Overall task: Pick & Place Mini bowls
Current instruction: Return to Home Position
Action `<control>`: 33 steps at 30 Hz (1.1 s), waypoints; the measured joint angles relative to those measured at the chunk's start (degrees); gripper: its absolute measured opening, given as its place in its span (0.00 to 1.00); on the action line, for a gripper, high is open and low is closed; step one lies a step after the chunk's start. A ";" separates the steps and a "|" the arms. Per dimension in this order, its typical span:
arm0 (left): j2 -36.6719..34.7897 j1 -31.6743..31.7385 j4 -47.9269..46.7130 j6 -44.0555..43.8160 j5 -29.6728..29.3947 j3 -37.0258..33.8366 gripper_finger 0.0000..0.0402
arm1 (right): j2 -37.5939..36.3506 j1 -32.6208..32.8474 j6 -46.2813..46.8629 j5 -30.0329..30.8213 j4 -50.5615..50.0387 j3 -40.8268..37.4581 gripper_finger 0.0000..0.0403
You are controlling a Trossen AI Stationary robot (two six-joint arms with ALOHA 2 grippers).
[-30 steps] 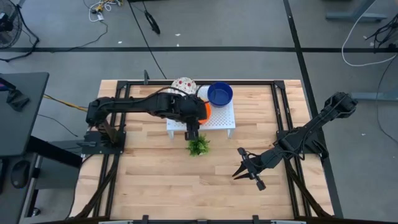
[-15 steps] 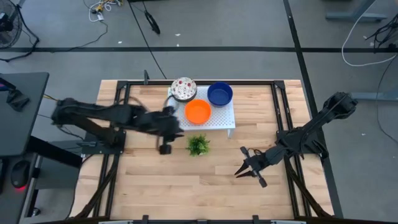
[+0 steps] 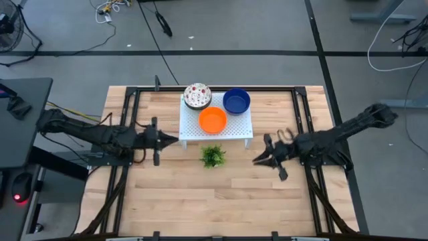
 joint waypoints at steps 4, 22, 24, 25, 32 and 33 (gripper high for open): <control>-5.85 0.46 1.13 -0.74 -0.41 -3.84 0.03 | -10.31 -5.97 -1.85 -3.03 -7.79 0.00 0.13; -30.19 0.46 -14.98 0.27 -0.13 -4.98 0.03 | -38.73 -15.54 -2.96 -9.76 -30.15 -0.88 0.13; -32.79 0.46 -16.58 0.01 -0.12 -5.05 0.03 | -39.73 -15.54 -2.91 -9.75 -27.75 -3.09 0.13; -34.03 0.46 -16.35 0.00 -0.09 -5.56 0.03 | -40.16 -15.53 -2.60 -9.75 -26.37 -4.48 0.13; -40.06 0.62 -12.10 0.41 0.98 -13.55 0.03 | -42.16 -15.52 -0.08 -9.81 -20.54 -11.92 0.13; -40.06 0.82 -11.15 0.54 1.11 -14.79 0.03 | -42.28 -15.54 0.20 -10.06 -20.10 -12.42 0.13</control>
